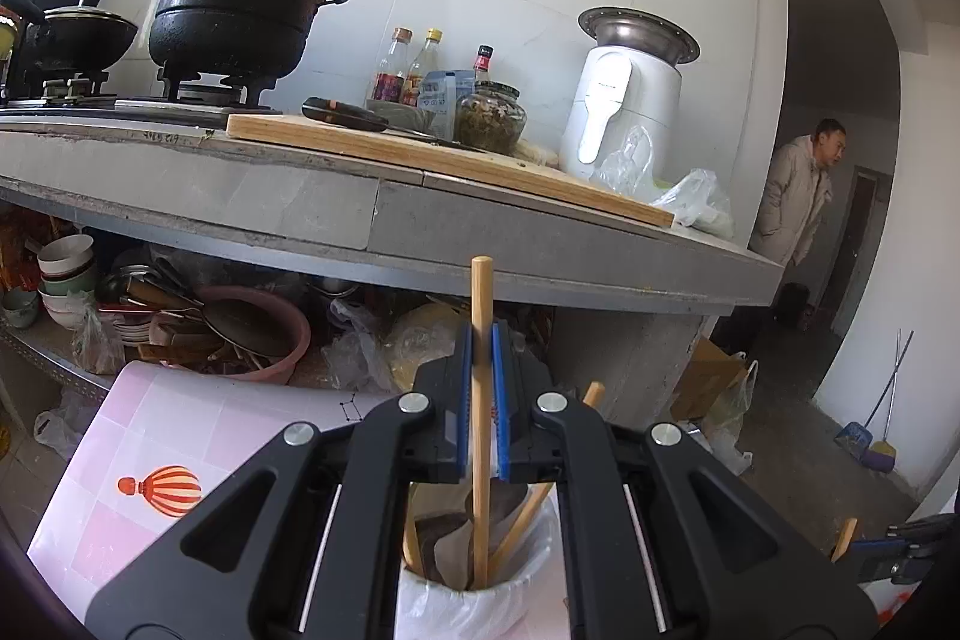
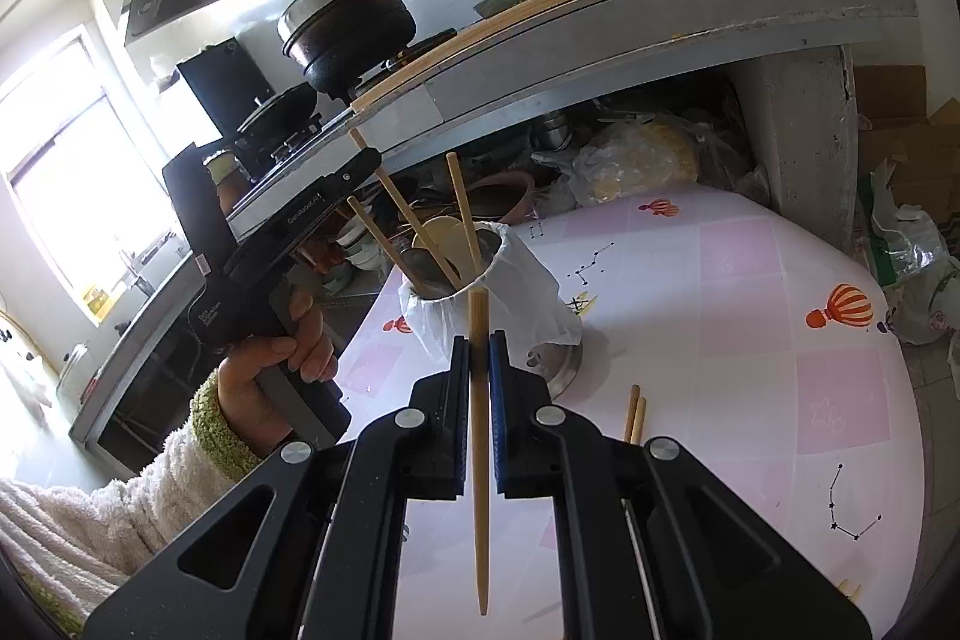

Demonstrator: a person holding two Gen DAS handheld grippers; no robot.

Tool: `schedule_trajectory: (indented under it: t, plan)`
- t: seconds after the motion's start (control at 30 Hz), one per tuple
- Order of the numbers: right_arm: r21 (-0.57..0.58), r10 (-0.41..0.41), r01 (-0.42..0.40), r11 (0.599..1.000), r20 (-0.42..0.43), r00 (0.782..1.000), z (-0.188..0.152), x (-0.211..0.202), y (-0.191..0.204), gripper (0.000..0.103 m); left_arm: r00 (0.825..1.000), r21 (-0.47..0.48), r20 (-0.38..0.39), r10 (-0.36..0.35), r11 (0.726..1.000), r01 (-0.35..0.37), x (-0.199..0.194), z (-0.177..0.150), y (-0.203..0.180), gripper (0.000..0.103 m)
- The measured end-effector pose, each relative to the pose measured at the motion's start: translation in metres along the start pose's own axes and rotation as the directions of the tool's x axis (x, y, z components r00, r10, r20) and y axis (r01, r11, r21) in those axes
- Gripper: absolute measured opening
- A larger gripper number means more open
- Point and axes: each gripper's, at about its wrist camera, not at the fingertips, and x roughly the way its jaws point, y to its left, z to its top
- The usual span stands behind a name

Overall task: Organize utensils
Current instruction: 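Lower the chopstick into the steel holder and open the left tool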

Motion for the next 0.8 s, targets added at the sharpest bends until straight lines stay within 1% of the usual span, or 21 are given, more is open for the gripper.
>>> schedule_trajectory:
  t: [0.17, 0.63, 0.7, 0.77, 0.8]
  plan:
    - [-0.001, 0.002, -0.002, 1.0, -0.005, 1.0, -0.002, 0.001, 0.003, 0.007, 1.0, 0.002, -0.025, 0.008, 1.0, -0.008, -0.004, -0.007, 0.0, 0.006]
    - [-0.014, -0.003, 0.003, 1.0, -0.013, 1.0, -0.001, 0.002, 0.009, 0.007, 0.998, 0.003, -0.056, 0.012, 1.0, -0.012, -0.016, -0.019, 0.001, 0.006]
    - [-0.015, -0.004, 0.004, 1.0, -0.014, 1.0, -0.001, 0.002, 0.009, 0.007, 0.998, 0.005, -0.055, 0.009, 1.0, -0.009, -0.018, -0.019, 0.0, 0.008]
    - [-0.015, -0.003, 0.003, 1.0, -0.013, 1.0, -0.001, 0.002, 0.009, 0.007, 0.998, 0.001, -0.056, 0.006, 1.0, -0.006, -0.02, -0.019, 0.0, 0.02]
    - [-0.016, -0.004, 0.003, 1.0, -0.013, 1.0, -0.001, 0.002, 0.009, 0.007, 0.999, -0.002, -0.054, 0.005, 1.0, -0.005, -0.021, -0.018, 0.0, 0.022]
